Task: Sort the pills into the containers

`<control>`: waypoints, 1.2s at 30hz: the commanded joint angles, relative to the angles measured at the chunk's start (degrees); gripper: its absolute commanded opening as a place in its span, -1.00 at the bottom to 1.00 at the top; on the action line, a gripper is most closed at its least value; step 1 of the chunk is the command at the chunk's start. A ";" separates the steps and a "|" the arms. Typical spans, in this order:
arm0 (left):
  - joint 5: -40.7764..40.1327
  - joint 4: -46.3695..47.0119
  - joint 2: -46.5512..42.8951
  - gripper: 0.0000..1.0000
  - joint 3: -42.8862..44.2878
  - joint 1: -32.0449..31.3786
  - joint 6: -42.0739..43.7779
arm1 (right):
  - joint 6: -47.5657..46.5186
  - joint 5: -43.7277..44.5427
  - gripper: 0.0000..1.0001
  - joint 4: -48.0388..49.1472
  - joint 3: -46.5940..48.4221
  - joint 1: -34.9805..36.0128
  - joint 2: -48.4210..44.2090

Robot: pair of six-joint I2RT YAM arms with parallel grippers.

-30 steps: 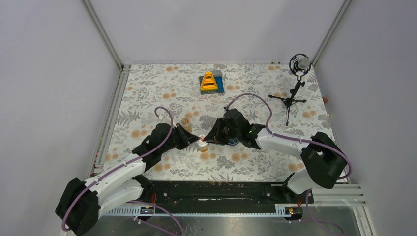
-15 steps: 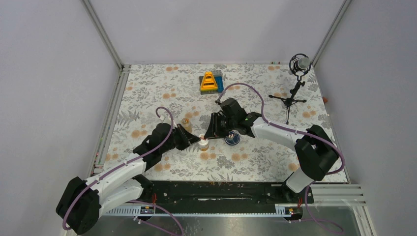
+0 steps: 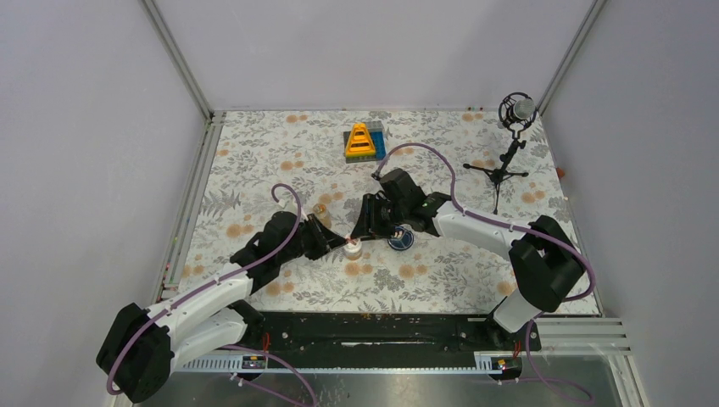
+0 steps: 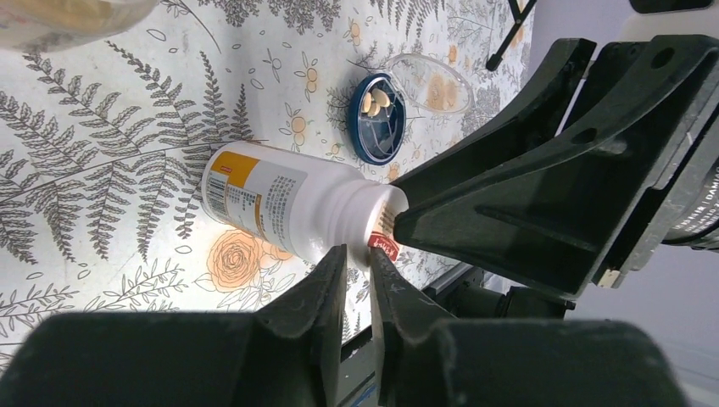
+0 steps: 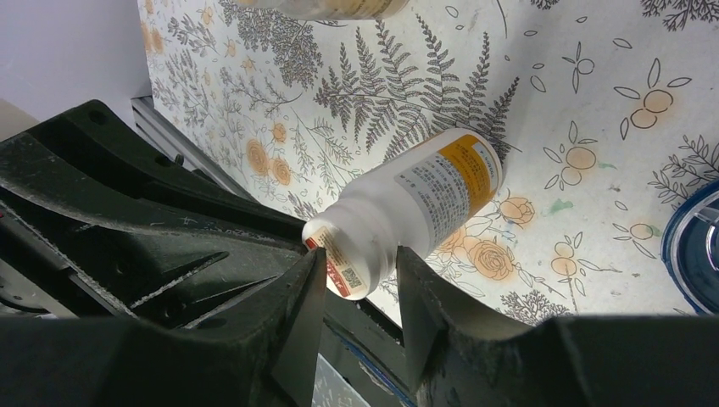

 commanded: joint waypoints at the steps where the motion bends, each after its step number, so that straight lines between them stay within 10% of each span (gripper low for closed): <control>1: -2.67 -3.91 0.27 -0.65 1.63 -0.24 1.56 | 1.85 0.89 -0.13 0.07 2.67 -0.02 -2.38; 36: -4.32 -0.12 1.32 -0.71 -1.53 -0.30 -3.74 | 10.18 0.28 -0.35 10.80 -6.60 -0.15 -2.03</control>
